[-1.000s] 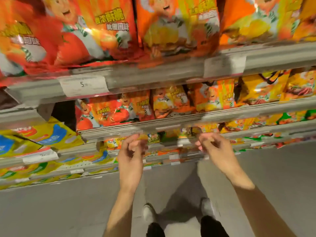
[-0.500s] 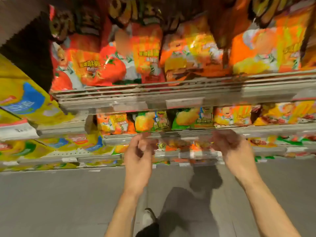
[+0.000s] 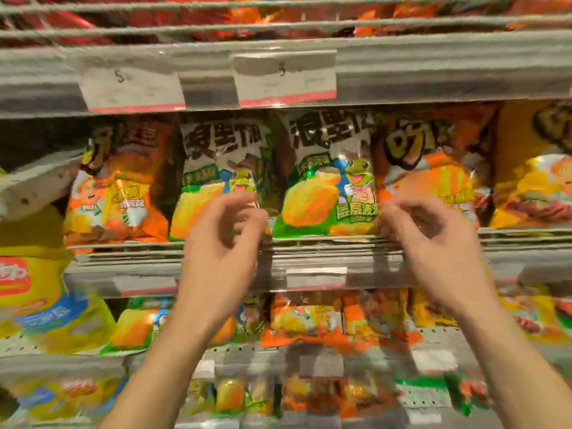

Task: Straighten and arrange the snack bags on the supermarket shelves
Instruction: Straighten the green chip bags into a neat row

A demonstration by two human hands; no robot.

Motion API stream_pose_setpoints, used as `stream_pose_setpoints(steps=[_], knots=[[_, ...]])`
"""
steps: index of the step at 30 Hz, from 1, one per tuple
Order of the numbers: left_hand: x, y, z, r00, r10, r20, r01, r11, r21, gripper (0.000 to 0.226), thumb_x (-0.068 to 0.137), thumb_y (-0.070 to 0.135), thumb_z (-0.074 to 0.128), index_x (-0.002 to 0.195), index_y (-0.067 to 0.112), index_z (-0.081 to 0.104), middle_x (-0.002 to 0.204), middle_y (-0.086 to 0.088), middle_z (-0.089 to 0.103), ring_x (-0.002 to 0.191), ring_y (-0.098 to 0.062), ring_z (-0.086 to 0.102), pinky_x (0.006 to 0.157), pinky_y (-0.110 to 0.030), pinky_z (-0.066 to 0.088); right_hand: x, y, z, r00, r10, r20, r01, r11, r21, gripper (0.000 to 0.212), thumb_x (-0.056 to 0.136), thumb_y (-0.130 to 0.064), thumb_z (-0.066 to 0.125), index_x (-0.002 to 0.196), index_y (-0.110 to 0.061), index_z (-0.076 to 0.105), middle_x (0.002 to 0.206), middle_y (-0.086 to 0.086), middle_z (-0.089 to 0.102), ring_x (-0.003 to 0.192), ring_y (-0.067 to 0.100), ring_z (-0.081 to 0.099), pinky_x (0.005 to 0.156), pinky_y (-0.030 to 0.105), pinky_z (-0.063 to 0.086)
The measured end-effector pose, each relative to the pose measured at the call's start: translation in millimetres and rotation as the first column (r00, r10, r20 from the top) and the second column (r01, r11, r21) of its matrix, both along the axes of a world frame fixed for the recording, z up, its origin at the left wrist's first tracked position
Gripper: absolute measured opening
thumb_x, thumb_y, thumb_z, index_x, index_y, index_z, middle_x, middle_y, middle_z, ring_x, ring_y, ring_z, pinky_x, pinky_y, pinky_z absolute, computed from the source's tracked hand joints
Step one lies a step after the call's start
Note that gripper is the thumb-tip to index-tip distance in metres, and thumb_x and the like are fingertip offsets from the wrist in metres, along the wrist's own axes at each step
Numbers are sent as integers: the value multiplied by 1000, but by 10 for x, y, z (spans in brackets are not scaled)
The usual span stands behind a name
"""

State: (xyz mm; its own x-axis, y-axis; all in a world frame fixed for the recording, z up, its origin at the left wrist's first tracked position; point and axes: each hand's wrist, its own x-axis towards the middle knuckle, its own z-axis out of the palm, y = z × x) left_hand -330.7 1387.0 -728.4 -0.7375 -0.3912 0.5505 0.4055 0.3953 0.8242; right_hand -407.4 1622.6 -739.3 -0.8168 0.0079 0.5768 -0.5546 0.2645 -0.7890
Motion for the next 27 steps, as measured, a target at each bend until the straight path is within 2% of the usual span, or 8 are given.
stream_pose_setpoints(steps=[3, 6, 10, 13, 15, 19, 23, 27], knots=[[-72, 94, -29, 999, 34, -37, -39, 988, -152, 13, 96, 25, 69, 107, 31, 66, 96, 25, 69, 90, 7, 63, 75, -7, 46, -37, 77, -64, 996, -21, -85, 26, 998, 55, 7, 94, -36, 68, 88, -39, 71, 87, -21, 74, 81, -2, 69, 72, 6, 47], [-139, 147, -81, 997, 81, 15, -74, 959, -274, 21, 97, 34, 66, 116, 26, 64, 102, 16, 69, 94, 9, 60, 72, -9, 45, -48, 153, -86, 991, -70, -111, 85, 987, 133, 3, 96, -29, 68, 94, -31, 71, 85, -17, 73, 81, -1, 67, 70, 7, 47], [-238, 200, -33, 980, 191, 53, -147, 880, -452, 38, 98, 41, 62, 132, 25, 59, 126, 7, 65, 105, -3, 61, 88, -27, 48, -57, 93, 26, 985, -143, -99, 168, 930, 326, 27, 96, -34, 65, 120, -22, 69, 109, -3, 73, 95, 11, 67, 90, 32, 53], [-342, 247, 79, 963, 244, 115, -136, 807, -574, 51, 99, 46, 57, 144, 23, 51, 139, 1, 62, 122, -19, 60, 101, -40, 50, -76, -6, 144, 982, -170, -76, 186, 859, 476, 46, 98, -43, 59, 139, -22, 59, 128, -2, 68, 115, 18, 63, 98, 34, 48], [-389, 288, 127, 941, 304, 146, -141, 747, -649, 57, 99, 51, 52, 148, 25, 46, 135, -2, 65, 122, -26, 61, 98, -45, 52, -109, -36, 188, 987, -150, -57, 157, 844, 513, 46, 99, -45, 57, 140, -23, 58, 128, -2, 70, 113, 18, 64, 94, 33, 51], [-417, 393, 115, 921, 372, 115, -162, 636, -755, 61, 100, 56, 45, 153, 26, 40, 114, -3, 73, 105, -29, 67, 79, -40, 55, -128, -70, 188, 988, -144, -48, 147, 832, 536, 49, 99, -45, 57, 144, -25, 55, 128, -2, 71, 114, 20, 65, 95, 44, 56], [-431, 368, 91, 950, 278, 140, -125, 753, -646, 61, 100, 51, 52, 154, 25, 41, 131, -3, 67, 119, -26, 63, 95, -44, 55, -159, -89, 147, 990, -123, -67, 140, 865, 482, 48, 100, -43, 59, 144, -26, 55, 127, -8, 70, 112, 12, 64, 94, 41, 58], [-414, 320, 110, 980, 123, 155, -44, 898, -437, 61, 100, 47, 58, 155, 25, 42, 146, 1, 58, 133, -19, 53, 111, -45, 45, -211, -108, 237, 998, -63, 26, 54, 965, 256, 53, 100, -41, 61, 149, -22, 52, 125, -7, 68, 107, 5, 62, 90, 28, 56]])
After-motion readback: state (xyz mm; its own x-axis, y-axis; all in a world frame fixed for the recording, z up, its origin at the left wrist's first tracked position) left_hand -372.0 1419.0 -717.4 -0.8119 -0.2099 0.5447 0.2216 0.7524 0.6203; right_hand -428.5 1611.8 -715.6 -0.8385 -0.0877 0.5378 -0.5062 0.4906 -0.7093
